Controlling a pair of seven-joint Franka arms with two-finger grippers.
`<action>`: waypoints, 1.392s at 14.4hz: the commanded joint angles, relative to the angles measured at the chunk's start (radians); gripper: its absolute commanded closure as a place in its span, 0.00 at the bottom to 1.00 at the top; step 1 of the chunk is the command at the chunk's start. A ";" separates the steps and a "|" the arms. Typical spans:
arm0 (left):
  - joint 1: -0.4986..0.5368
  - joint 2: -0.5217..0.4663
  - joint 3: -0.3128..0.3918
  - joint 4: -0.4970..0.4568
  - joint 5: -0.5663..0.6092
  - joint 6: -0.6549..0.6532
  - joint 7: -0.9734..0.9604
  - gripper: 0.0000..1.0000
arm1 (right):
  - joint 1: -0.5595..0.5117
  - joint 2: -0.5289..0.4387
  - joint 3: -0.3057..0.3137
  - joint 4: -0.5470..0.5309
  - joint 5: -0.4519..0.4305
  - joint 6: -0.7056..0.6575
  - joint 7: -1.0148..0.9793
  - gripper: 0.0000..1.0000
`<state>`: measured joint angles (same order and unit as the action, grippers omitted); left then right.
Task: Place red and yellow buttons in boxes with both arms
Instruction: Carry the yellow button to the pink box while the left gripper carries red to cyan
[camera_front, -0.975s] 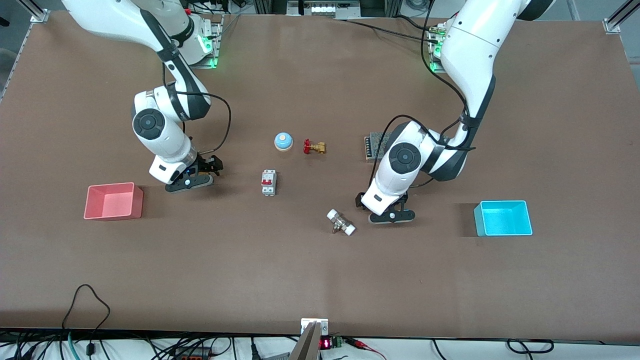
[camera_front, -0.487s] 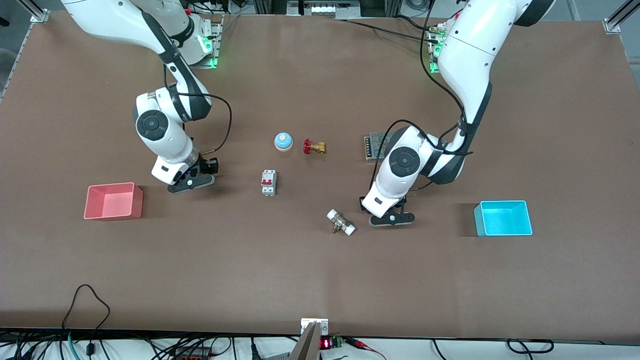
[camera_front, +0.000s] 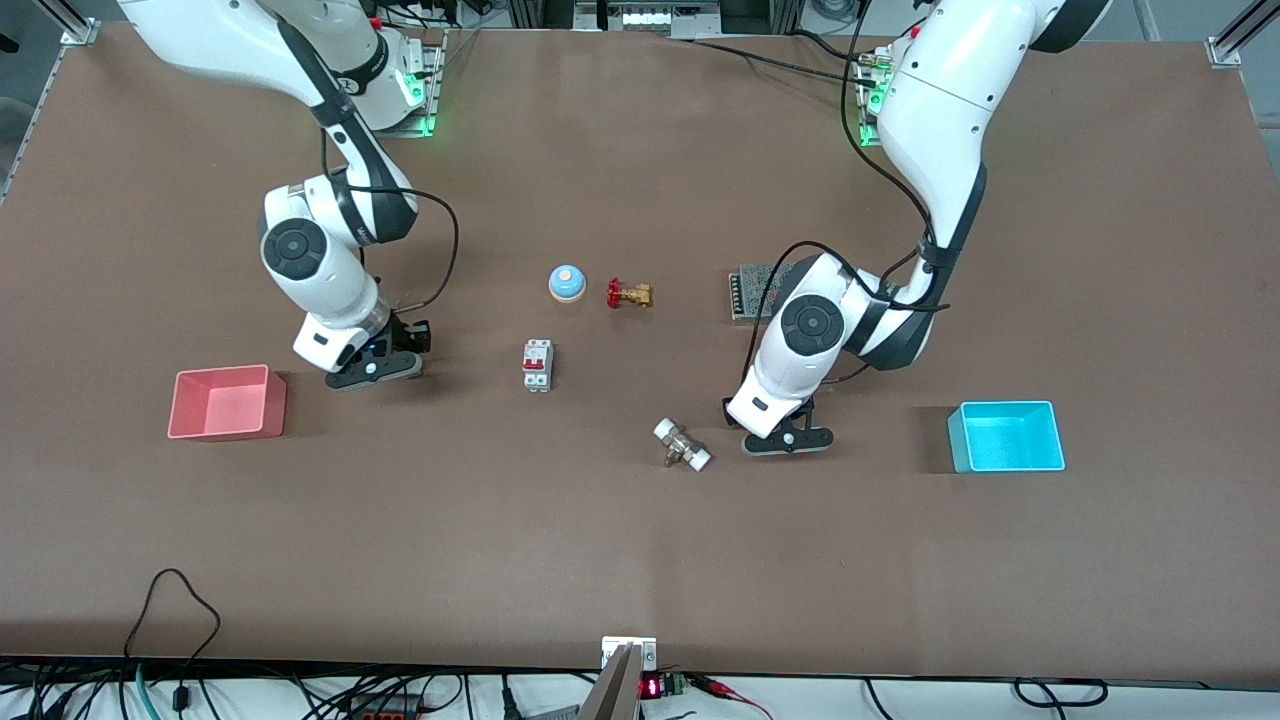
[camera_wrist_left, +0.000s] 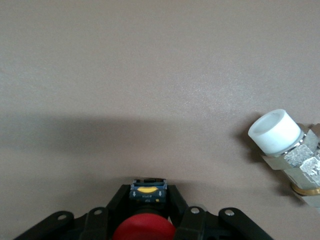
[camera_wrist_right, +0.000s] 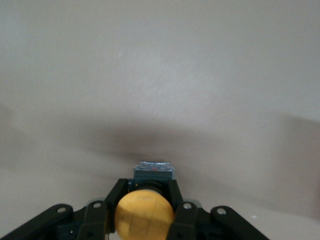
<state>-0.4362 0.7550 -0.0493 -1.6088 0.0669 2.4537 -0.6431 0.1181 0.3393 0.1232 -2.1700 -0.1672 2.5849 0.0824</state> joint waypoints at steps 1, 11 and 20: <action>-0.012 -0.038 0.035 0.018 0.027 -0.040 -0.009 0.69 | -0.050 -0.123 0.004 0.021 -0.012 -0.131 -0.001 0.86; 0.002 -0.149 0.242 0.196 0.027 -0.538 0.304 0.69 | -0.101 -0.142 -0.247 0.188 0.250 -0.328 -0.481 0.86; 0.240 -0.144 0.284 0.152 -0.068 -0.522 0.664 0.69 | -0.201 0.047 -0.267 0.205 0.268 -0.146 -0.673 0.86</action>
<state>-0.2244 0.6120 0.2472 -1.4402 0.0549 1.9318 -0.0338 -0.0724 0.3422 -0.1510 -1.9922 0.0751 2.4185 -0.5618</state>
